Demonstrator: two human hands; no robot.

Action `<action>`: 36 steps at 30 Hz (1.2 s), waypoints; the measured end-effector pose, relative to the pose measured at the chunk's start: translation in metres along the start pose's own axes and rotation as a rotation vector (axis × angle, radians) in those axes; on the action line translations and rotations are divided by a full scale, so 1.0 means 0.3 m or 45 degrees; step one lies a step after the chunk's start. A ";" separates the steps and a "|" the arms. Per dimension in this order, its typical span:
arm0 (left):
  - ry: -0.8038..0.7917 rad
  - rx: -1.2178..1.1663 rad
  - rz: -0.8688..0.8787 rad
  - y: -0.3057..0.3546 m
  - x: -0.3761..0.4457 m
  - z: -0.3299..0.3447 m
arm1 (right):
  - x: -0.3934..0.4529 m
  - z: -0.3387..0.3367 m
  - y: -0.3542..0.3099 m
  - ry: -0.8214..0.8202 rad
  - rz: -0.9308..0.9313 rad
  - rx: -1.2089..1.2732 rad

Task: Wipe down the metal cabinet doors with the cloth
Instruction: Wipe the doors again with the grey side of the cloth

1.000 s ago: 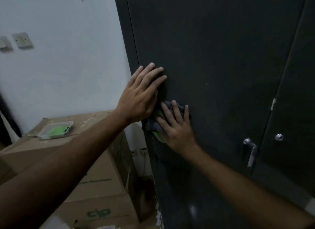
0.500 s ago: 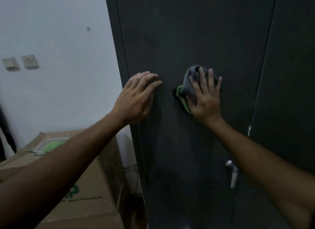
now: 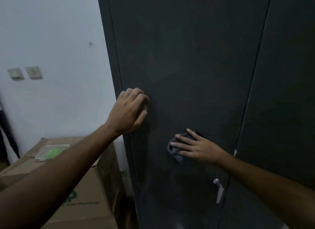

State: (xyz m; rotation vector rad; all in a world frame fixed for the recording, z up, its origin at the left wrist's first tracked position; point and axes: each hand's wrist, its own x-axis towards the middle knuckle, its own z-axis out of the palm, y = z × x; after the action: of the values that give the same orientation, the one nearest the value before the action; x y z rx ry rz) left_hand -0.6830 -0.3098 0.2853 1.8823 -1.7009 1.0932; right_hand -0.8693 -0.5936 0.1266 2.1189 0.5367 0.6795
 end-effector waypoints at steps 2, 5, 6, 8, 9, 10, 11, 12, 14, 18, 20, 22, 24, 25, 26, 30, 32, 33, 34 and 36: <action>-0.075 -0.038 0.029 0.029 -0.017 0.001 | -0.052 -0.063 0.020 -0.014 0.161 0.047; -0.192 -0.194 -0.024 0.085 -0.041 0.022 | -0.003 -0.183 0.017 0.082 0.707 0.247; -0.241 -0.255 -0.057 0.105 -0.047 0.031 | 0.029 -0.222 0.020 0.148 0.882 0.365; -0.334 -0.383 -0.118 0.141 -0.058 0.051 | 0.107 -0.306 0.025 0.348 1.129 0.793; -0.368 -0.465 -0.154 0.158 -0.066 0.060 | 0.148 -0.344 0.029 0.459 1.239 1.047; -0.383 -0.568 -0.198 0.171 -0.074 0.067 | 0.185 -0.377 0.030 0.549 1.351 1.299; -0.377 -0.702 -0.253 0.180 -0.083 0.070 | 0.224 -0.407 0.029 0.612 1.462 1.539; -0.362 -0.848 -0.325 0.187 -0.092 0.069 | 0.262 -0.432 0.024 0.669 1.563 1.785; -0.336 -1.138 -0.523 0.190 -0.105 0.058 | 0.327 -0.468 0.013 0.741 1.715 2.226; -0.158 -1.484 -0.927 0.156 -0.092 0.027 | 0.427 -0.497 0.014 0.782 1.873 2.667; 0.011 -1.298 -0.963 0.135 -0.065 0.006 | 0.485 -0.509 -0.001 0.766 1.655 2.685; 0.119 -1.164 -0.938 0.115 -0.035 -0.028 | 0.544 -0.516 -0.007 0.796 1.580 2.327; 0.112 -1.124 -0.818 0.078 -0.004 -0.075 | 0.583 -0.509 0.040 0.956 1.790 2.119; 0.067 -1.160 -0.755 0.059 0.011 -0.099 | 0.599 -0.512 0.072 1.037 1.905 2.107; 0.015 -1.241 -0.723 0.042 0.025 -0.123 | 0.611 -0.514 0.104 1.114 1.991 2.070; -0.063 -1.573 -0.803 0.049 0.111 -0.179 | 0.716 -0.553 0.135 1.235 1.975 1.551; -0.141 -1.768 -0.828 0.066 0.147 -0.196 | 0.762 -0.573 0.108 1.115 1.841 1.502; -0.191 -1.865 -0.834 0.055 0.157 -0.205 | 0.760 -0.569 0.105 1.056 1.797 1.463; -0.233 -1.933 -0.826 0.034 0.163 -0.217 | 0.749 -0.566 0.113 1.030 1.768 1.382; -0.282 -1.889 -0.712 -0.022 0.161 -0.236 | 0.708 -0.555 0.152 1.059 1.757 1.103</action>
State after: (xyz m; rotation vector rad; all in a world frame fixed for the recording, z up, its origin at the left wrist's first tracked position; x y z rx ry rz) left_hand -0.6990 -0.2892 0.3673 1.2237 -1.2234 -0.5650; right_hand -0.8062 -0.3987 0.3082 2.7567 -0.4856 2.5043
